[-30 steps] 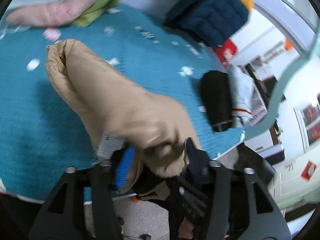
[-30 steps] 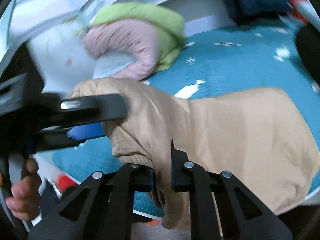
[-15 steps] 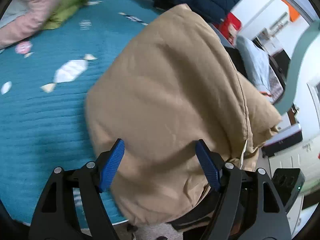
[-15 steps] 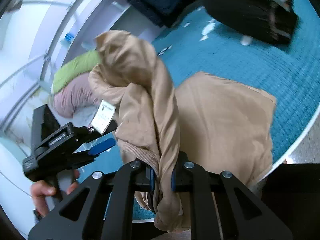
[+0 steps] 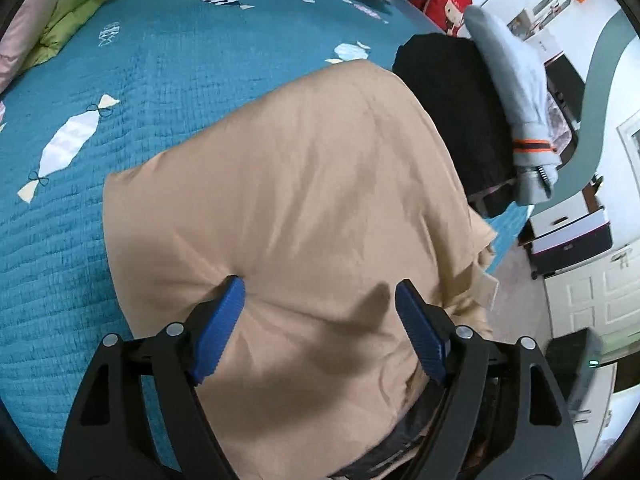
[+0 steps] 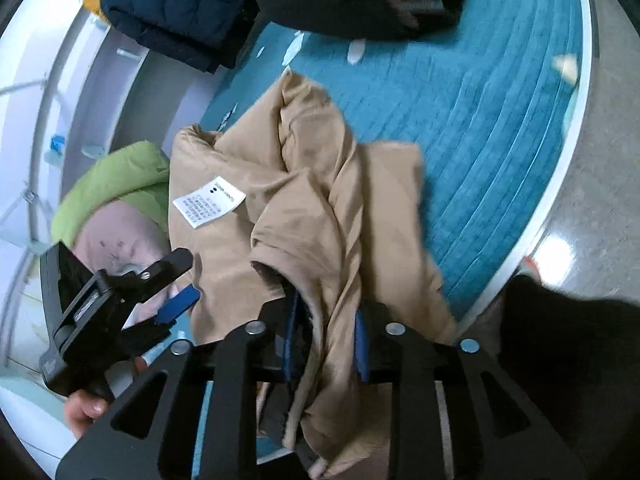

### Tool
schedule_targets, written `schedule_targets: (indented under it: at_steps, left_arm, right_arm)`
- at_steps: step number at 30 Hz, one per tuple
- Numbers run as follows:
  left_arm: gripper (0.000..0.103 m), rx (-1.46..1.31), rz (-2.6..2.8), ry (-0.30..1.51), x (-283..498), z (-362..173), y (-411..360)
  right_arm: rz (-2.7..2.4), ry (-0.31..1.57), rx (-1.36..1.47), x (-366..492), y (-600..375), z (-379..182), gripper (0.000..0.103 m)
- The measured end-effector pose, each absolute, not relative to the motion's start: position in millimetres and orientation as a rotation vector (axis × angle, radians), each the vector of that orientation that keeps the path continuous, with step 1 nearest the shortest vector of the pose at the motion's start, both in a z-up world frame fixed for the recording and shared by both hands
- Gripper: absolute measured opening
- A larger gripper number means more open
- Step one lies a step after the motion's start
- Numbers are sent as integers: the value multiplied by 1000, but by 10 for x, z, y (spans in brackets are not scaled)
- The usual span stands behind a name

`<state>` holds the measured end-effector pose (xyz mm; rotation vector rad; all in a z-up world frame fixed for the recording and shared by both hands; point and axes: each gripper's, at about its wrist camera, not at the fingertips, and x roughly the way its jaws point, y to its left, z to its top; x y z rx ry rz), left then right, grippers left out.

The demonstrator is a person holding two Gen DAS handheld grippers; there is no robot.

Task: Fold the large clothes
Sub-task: 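Grasp the folded jacket edge with both tools and lift it, flipping it over, then grasp the folded tan jacket bundle with both tools and lift it off the quilt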

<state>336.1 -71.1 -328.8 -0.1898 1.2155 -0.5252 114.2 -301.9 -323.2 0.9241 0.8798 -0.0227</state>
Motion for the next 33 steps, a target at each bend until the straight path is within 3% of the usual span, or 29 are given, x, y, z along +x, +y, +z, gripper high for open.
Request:
schedule_targets:
  at_steps: [7,9,15,18,20,33]
  left_arm:
    - [79,-196,-544,1221,3408,-3309,-727]
    - [79,-210,-547,1222,3417,-3303,-718]
    - [79,-244,-563,1237,3466,-3295,-707]
    - [81,-233,-572,1237,3465,-3303,-747]
    - [82,-238,-573,1236,3463,-3310,-766]
    - [82,-232,-588,1248,3477,-3351,-837]
  right_arm:
    - [-20,766,613,985,-2904,-2651,24]
    - [11,739,526,1008,-2724,-2512,20]
    - [-116,653,455,769,-2603,-2319,24]
    - [-132,679,435,756,-2617,-2337,24]
    - [-181,709,427,708,-2657,-2366,37]
    - [-139,834,418,430,-3039,-2458,42]
